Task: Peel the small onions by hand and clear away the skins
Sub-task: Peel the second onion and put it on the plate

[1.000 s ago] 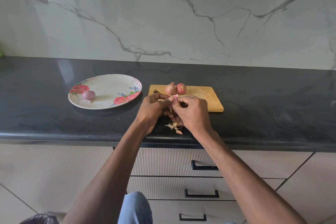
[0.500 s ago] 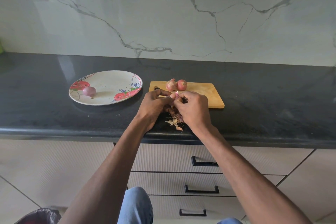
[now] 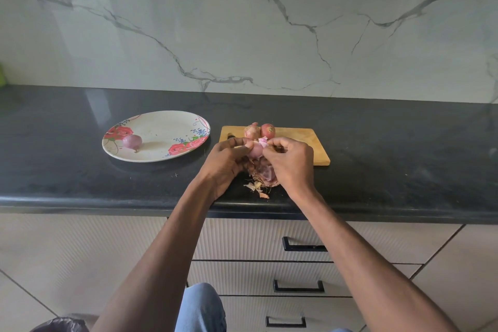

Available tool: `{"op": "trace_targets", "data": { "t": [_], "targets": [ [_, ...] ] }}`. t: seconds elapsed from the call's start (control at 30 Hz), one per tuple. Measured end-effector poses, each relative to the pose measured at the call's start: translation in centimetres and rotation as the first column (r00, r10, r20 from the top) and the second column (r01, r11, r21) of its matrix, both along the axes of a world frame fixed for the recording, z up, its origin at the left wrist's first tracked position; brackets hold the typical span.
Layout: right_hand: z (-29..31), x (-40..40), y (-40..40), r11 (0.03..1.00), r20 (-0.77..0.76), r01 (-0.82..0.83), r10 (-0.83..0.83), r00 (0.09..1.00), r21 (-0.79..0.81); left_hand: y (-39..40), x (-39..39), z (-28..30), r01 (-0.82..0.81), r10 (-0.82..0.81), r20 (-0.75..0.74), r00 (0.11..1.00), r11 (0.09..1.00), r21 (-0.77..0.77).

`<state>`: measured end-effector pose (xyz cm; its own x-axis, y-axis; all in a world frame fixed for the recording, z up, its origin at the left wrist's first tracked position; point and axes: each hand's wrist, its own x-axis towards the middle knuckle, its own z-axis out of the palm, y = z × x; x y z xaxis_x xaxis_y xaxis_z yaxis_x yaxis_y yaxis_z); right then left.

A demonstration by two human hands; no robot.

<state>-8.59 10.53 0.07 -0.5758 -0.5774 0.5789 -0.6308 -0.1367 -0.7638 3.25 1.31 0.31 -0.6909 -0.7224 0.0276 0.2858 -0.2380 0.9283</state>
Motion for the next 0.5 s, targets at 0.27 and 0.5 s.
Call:
{"op": "trace_targets", "data": {
  "t": [0.27, 0.5],
  "targets": [
    [0.24, -0.91, -0.05, 0.997, 0.276, -0.074, 0.078, 0.958, -0.026, 0.06, -0.13, 0.5, -0.007, 0.007, 0.008, 1.0, 0.999, 0.034],
    [-0.31, -0.7, -0.61, 0.995, -0.113, 0.099, -0.098, 0.989, 0.004, -0.22, -0.12, 0.08, -0.028, 0.029, -0.029, 0.999, 0.998, 0.048]
  ]
}}
